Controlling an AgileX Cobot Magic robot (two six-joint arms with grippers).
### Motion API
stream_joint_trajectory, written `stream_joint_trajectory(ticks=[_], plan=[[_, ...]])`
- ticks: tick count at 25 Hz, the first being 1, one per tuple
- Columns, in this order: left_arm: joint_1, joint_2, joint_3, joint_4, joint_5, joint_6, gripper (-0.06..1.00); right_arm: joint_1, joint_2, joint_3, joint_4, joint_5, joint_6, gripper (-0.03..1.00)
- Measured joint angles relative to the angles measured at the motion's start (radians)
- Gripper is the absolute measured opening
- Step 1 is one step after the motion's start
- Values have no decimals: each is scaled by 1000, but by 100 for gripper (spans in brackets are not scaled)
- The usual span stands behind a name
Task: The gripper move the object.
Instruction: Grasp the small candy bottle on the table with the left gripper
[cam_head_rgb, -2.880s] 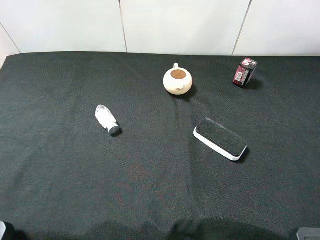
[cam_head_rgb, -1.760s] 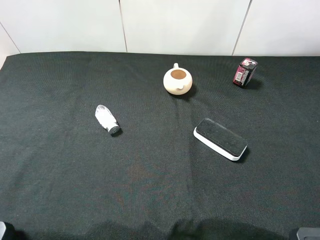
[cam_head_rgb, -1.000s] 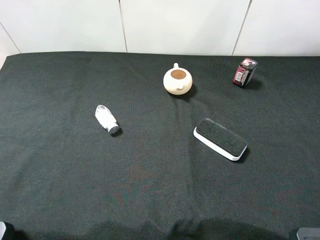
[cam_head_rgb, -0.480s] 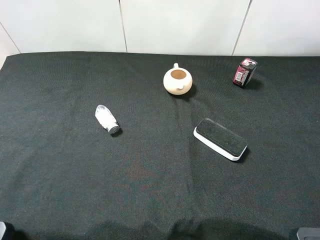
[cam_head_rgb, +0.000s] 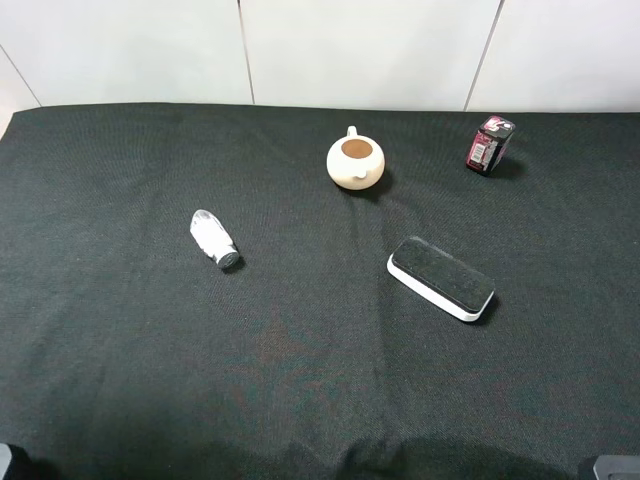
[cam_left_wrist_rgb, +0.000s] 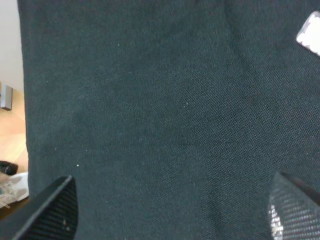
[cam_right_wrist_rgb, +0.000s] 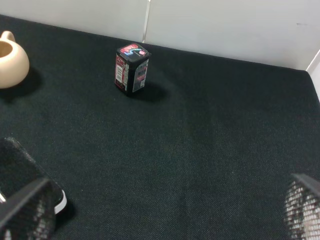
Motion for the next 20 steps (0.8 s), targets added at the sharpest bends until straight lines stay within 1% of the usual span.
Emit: stream_joint_trajectory(ticks=[6,13,16,20], plan=[[0,262,-132,0,-44,78,83,0,0,0,0,0,0,69],[-1,527,-245,-1,-70,233,83,0,0,0,0,0,0,69],[-17,620,-275,-1,-77,309,83,0,0,0,0,0,0,69],[-63,735,-317,-1,-82,393,83,0,0,0,0,0,0,69]])
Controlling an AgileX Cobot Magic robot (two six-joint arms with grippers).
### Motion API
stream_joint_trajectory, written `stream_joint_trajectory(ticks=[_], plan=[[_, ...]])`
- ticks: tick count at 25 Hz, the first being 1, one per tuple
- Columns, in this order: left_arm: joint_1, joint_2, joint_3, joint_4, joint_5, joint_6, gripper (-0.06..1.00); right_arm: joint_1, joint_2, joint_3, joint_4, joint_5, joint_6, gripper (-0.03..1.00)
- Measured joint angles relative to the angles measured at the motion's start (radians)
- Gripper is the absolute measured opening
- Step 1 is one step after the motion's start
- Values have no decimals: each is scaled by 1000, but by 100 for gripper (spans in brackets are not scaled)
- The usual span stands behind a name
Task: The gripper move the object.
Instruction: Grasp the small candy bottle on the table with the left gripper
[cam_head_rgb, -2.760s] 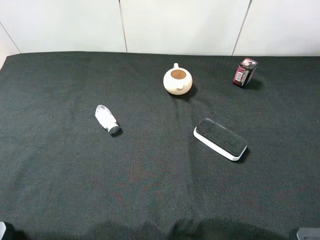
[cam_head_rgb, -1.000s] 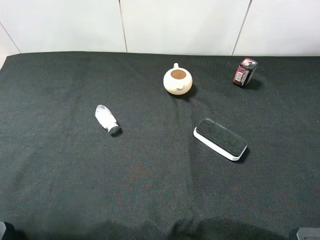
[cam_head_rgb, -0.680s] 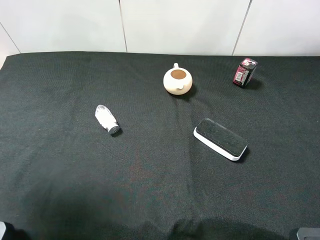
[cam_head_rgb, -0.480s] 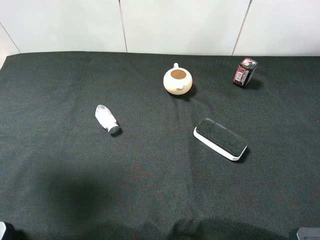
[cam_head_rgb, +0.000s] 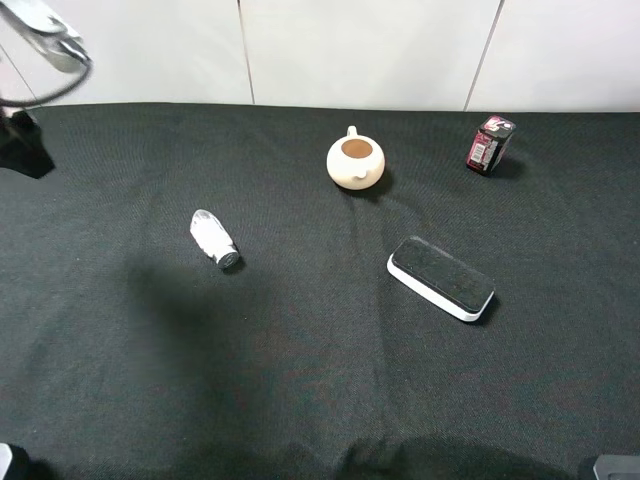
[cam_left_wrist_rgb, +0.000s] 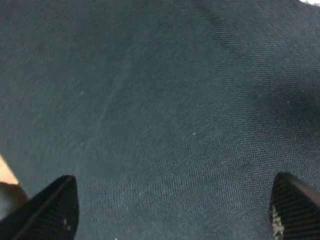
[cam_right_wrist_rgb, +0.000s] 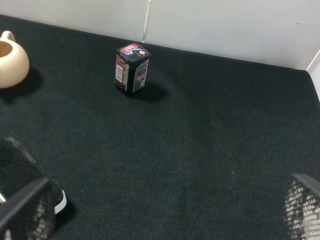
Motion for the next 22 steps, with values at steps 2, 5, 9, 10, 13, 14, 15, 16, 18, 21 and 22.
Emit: stream_joint_trajectory(ticks=[2,5,9,10,13,14,15,16,18,21,22], plan=[[-30,52,-23,0,-1,59,83,0,0,0,0,0,0,69],[-77,117,-57,1,-7,176,83,0,0,0,0,0,0,69],[-131,195,-84,2,-43,343,83,0,0,0,0,0,0,69],[-140,213,-87,2,-55,375,83,0,0,0,0,0,0,69],[-170,270,-89,3,-85,483,83,0,0,0,0,0,0,69],[-181,284,-89,2,-95,512,83,0,0,0,0,0,0,69],[-191,300,-89,2,-104,546,83,0,0,0,0,0,0,69],[-199,314,-89,2,-112,582,83,0,0,0,0,0,0,69],[-215,336,-89,2,-133,654,83,0,0,0,0,0,0,69],[-236,363,-90,-1,-165,768,83,0,0,0,0,0,0,69],[-243,370,-90,-1,-169,794,83,0,0,0,0,0,0,69]])
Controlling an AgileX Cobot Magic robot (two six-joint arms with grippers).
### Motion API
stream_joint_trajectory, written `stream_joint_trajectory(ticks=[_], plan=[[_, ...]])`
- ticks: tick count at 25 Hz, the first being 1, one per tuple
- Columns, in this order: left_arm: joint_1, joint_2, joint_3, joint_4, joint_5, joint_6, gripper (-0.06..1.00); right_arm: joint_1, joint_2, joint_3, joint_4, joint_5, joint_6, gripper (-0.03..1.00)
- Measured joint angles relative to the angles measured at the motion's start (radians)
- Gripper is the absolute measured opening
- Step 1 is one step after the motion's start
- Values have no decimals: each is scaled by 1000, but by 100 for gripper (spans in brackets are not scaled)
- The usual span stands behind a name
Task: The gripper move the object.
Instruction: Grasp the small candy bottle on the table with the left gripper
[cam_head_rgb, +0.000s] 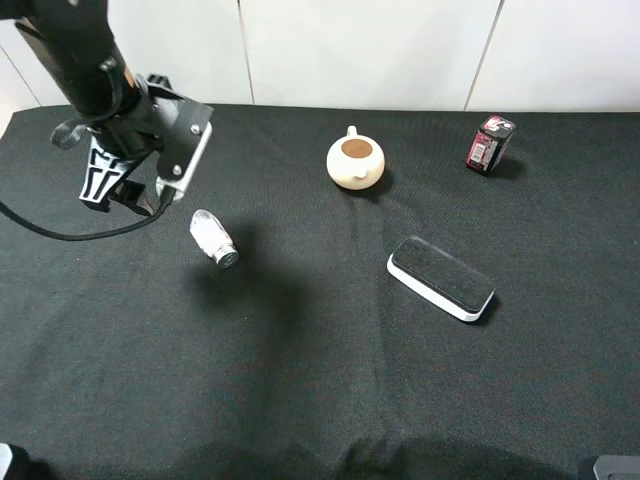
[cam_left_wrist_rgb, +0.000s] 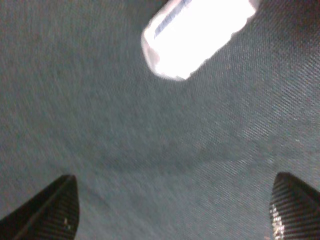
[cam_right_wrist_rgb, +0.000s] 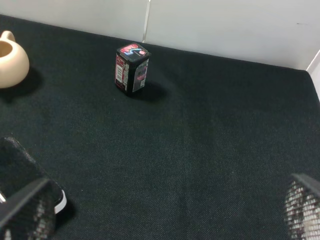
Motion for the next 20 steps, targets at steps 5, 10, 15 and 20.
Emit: stream_joint_trajectory(ticks=[5,10,15,20], plan=[[-39,33,-39,-1,-5,72,83,0,0,0,0,0,0,69],[-78,77,-97,-2,-4,79,83,0,0,0,0,0,0,69],[-100,159,-140,-3,22,80,83,0,0,0,0,0,0,69],[-113,206,-177,-3,67,139,83,0,0,0,0,0,0,69]])
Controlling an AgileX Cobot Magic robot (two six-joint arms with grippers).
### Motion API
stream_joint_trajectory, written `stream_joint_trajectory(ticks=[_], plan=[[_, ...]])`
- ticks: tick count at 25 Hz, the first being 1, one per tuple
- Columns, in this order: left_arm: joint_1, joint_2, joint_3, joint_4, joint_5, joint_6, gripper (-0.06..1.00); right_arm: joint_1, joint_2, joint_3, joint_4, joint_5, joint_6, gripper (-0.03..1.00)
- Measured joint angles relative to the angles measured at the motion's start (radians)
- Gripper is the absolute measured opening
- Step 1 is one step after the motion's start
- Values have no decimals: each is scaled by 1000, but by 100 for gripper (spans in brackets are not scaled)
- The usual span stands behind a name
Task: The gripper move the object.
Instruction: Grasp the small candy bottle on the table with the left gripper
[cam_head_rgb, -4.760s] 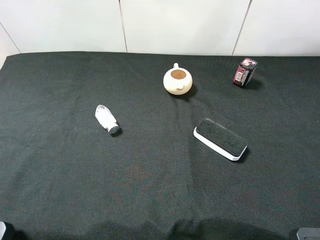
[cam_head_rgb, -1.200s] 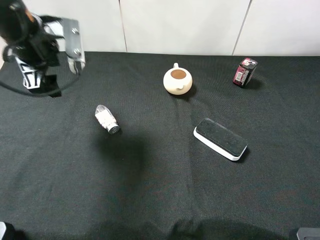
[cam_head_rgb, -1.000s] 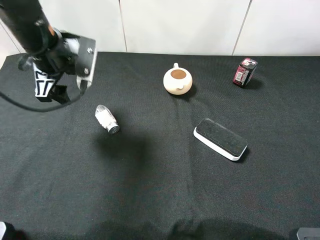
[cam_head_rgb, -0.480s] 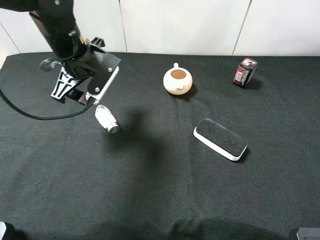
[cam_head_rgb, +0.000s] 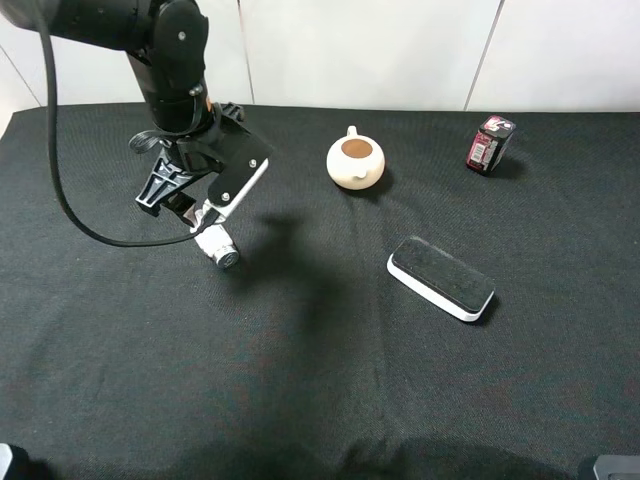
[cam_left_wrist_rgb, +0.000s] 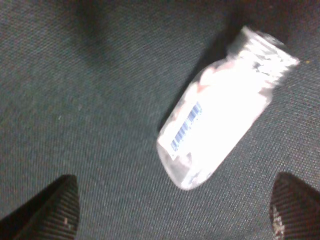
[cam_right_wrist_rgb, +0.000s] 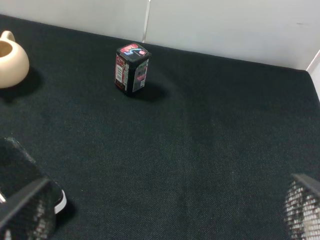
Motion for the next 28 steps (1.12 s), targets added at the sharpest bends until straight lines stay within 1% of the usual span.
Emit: stream_joint_trajectory(ticks=[4,7,14,19,25,28], plan=[[0,6,-9,0,8,76,83,0,0,0,0,0,0,69],[0,14,-10,0,25,116,83,0,0,0,0,0,0,69],[-9,55,-10,4,75,153,83,0,0,0,0,0,0,69],[-20,78,-11,4,76,162,83,0,0,0,0,0,0,69],[-23,110,-11,4,72,201,83,0,0,0,0,0,0,69],[-23,126,-12,5,57,204,83,0,0,0,0,0,0,69]])
